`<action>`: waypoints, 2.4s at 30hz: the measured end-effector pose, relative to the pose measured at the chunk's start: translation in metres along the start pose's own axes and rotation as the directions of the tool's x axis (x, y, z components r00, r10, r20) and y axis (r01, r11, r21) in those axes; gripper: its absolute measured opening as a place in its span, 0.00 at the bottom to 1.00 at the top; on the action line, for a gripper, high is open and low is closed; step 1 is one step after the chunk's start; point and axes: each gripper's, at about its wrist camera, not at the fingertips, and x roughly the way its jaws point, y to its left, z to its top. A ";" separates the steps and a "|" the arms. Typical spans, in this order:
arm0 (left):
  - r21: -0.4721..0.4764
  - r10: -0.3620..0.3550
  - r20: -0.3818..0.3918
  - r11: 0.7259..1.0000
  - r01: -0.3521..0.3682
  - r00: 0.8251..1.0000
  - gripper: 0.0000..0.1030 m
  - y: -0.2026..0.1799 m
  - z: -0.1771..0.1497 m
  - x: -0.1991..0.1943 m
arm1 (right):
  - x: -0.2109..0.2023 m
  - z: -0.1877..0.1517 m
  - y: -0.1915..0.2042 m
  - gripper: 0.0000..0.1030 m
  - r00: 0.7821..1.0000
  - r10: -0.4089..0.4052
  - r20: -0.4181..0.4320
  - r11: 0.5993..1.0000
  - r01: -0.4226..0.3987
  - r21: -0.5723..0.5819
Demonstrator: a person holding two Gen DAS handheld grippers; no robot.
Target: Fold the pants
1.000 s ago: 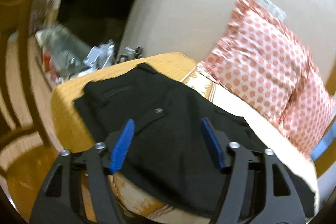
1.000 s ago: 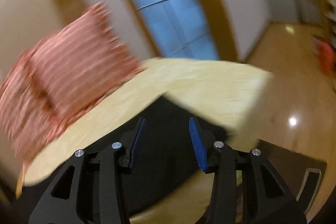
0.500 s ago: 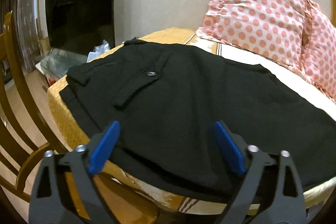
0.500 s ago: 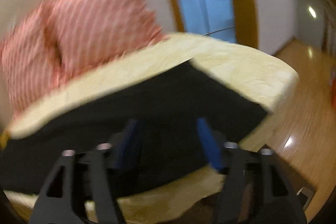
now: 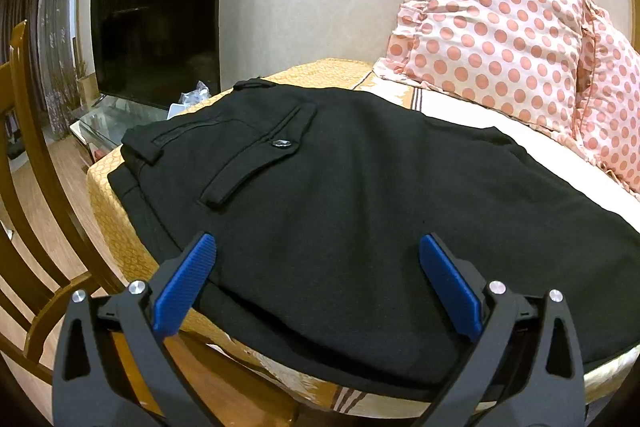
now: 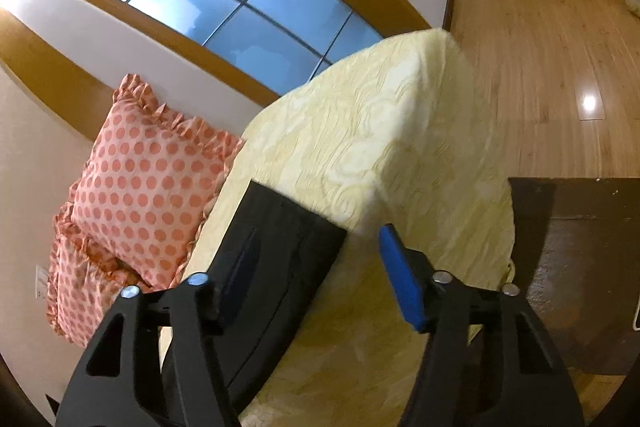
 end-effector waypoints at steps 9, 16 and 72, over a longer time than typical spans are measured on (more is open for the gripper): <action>0.010 0.012 0.007 1.000 -0.012 1.000 0.98 -0.002 -0.002 0.000 | -0.006 -0.020 0.033 0.56 0.994 -0.095 0.062 0.961 0.108 -0.256; 0.009 0.026 0.005 1.000 -0.027 1.000 0.98 -0.003 -0.001 0.002 | 0.002 -0.049 0.072 0.54 0.988 -0.123 0.095 0.843 0.155 -0.516; -0.021 -0.048 0.030 0.999 0.048 0.998 0.98 0.002 -0.005 -0.006 | -0.024 -0.406 0.317 0.08 0.548 0.163 -0.820 0.321 -0.816 -0.481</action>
